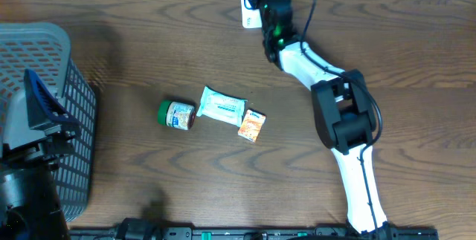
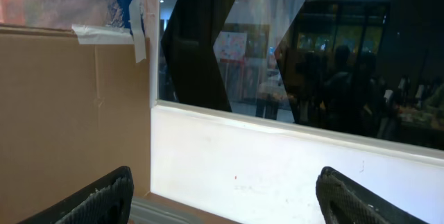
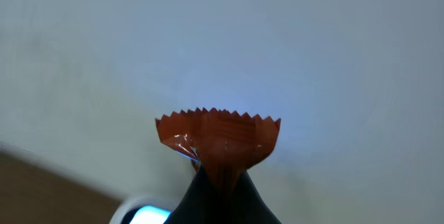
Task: Scan the item barcode
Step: 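Carry the bar up to the white scanner and hold it there, then move the bar to the right table edge and release it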
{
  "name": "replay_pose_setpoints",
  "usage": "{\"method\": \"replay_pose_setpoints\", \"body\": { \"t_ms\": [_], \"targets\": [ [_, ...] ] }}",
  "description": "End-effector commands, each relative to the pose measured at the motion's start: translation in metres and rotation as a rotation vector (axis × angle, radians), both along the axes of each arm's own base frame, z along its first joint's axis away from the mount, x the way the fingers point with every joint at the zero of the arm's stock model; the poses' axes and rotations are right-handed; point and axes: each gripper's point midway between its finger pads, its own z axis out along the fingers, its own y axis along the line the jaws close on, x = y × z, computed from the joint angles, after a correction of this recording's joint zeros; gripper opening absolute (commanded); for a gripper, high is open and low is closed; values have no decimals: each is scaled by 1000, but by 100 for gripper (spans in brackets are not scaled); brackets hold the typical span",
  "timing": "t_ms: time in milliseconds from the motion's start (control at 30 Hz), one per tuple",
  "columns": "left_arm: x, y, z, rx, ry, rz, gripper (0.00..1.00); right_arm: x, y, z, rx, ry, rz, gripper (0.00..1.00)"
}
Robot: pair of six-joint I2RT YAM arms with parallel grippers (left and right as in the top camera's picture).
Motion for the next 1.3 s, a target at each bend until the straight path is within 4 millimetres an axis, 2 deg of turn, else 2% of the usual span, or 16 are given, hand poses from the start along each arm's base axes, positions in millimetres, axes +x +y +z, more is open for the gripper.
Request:
{"method": "replay_pose_setpoints", "body": {
  "t_ms": [0, 67, 133, 333, 433, 533, 700, 833, 1033, 1167, 1267],
  "targets": [
    [0, 1, 1, -8, -5, 3, 84, -3, 15, 10, 42, 2, 10, 1],
    [0, 1, 1, -8, -5, 3, 84, -6, 24, 3, 37, 32, 33, 1],
    [0, 1, 1, -8, -5, 3, 84, -10, 34, 7, 44, 18, 60, 1],
    [0, 1, 1, -8, -5, 2, 84, -18, 52, 51, 67, -99, 91, 1],
    [0, 1, 1, -8, -5, 3, 85, -18, 55, 61, 51, -121, 100, 1],
    [0, 1, 1, -8, -5, 3, 85, -16, 54, 51, 36, -86, 105, 1],
    [0, 1, 1, -8, -5, 2, 84, -10, 47, 16, -2, 4, 93, 1],
    [0, 1, 1, -8, -5, 2, 84, -8, 42, 15, -11, 0, 84, 1],
    [0, 1, 1, -8, -5, 2, 84, -9, 24, 70, -3, -171, -18, 1],
    [0, 1, 1, -8, -6, 2, 85, -18, 2, 109, -85, -260, -179, 1],
    [0, 1, 1, -8, -6, 2, 85, -28, -24, 138, -139, -276, -330, 1]
  ]
}}
